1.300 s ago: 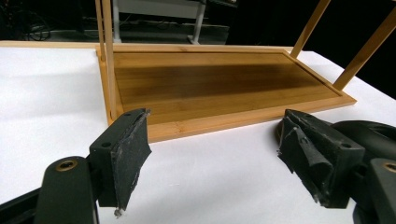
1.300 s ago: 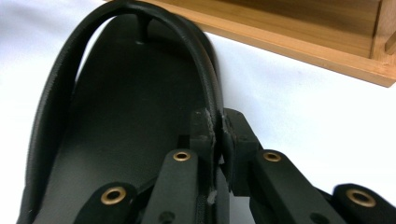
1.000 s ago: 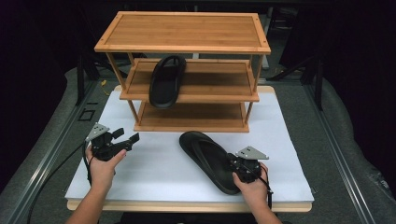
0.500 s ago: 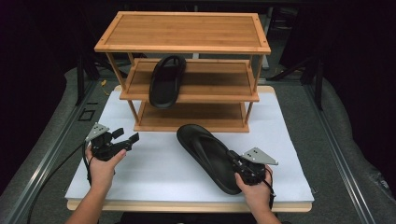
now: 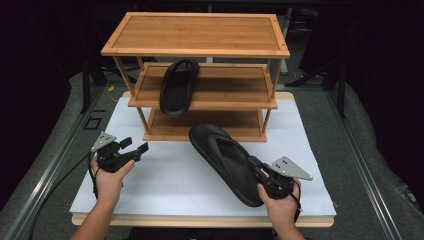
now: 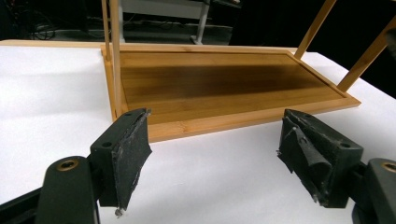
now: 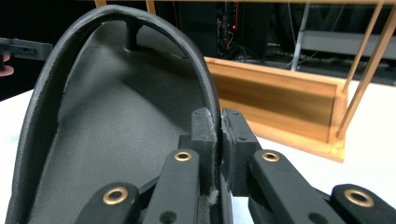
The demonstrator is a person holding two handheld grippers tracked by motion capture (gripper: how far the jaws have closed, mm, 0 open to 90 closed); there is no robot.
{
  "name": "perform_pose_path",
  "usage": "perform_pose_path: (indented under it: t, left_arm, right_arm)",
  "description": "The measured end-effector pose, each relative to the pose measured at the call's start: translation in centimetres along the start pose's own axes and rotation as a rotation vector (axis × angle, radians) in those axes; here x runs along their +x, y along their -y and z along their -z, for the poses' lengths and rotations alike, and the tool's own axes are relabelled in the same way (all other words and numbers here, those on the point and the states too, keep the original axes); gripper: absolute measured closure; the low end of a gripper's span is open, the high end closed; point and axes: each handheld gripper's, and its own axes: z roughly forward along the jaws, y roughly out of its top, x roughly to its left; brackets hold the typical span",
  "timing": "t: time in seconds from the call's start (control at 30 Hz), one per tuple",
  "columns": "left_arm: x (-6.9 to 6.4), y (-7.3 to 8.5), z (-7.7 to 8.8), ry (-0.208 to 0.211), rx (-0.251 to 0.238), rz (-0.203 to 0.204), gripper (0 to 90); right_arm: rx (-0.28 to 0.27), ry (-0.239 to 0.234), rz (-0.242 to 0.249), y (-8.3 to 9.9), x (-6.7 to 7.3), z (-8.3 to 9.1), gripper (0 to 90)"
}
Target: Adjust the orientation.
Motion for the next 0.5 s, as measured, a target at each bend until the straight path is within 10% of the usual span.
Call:
perform_pose_path:
  t: [0.5]
  left_arm:
    - [0.1,-0.1,0.2,-0.002,-0.003,0.004,24.2]
  right_arm:
    - [-0.095,0.029,-0.066,-5.0,-2.6,0.9,84.3]
